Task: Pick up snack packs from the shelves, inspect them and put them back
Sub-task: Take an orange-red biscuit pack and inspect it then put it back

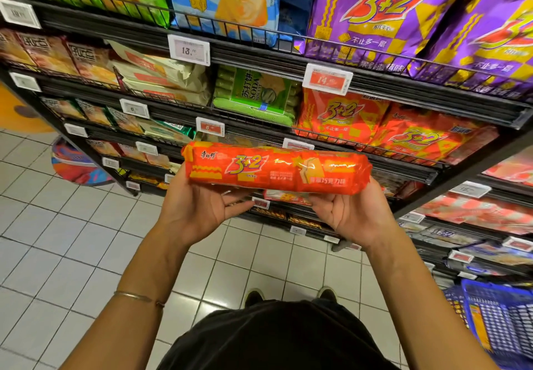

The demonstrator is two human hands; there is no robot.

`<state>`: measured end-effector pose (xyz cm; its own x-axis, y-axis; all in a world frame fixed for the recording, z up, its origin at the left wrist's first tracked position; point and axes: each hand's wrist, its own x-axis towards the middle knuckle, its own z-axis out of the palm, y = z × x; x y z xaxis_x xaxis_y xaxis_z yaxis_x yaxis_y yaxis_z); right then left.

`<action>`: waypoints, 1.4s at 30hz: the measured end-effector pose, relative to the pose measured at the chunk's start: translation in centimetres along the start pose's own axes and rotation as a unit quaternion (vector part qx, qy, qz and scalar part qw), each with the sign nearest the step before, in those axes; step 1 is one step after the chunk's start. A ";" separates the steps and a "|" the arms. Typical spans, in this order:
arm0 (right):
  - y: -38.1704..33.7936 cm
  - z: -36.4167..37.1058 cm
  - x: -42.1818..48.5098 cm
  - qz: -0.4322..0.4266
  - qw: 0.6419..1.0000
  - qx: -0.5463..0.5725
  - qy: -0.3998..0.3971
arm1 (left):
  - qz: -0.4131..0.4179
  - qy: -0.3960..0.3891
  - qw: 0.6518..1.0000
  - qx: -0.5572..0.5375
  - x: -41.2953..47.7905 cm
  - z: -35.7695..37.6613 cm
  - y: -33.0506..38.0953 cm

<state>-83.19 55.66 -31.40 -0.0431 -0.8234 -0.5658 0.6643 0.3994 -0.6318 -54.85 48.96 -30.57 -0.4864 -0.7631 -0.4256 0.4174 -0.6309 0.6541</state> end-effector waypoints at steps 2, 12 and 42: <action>-0.2 -0.2 0.0 -0.004 1.000 -0.017 -0.003 | -0.021 -0.016 1.000 0.006 0.1 -0.5 -0.1; 0.1 -0.5 -0.7 -0.034 0.999 0.004 -0.009 | 0.015 -0.045 0.999 -0.016 0.4 -1.1 0.1; -0.4 0.7 -0.8 -0.099 0.939 -0.287 -0.162 | 0.131 -0.004 0.975 0.178 1.0 2.4 -2.4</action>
<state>-82.93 55.87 -30.37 0.1686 -0.9465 -0.2752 0.1525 0.3009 -0.9414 -58.13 50.01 -31.07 -0.4058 -0.8893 -0.2111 0.2364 -0.3252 0.9156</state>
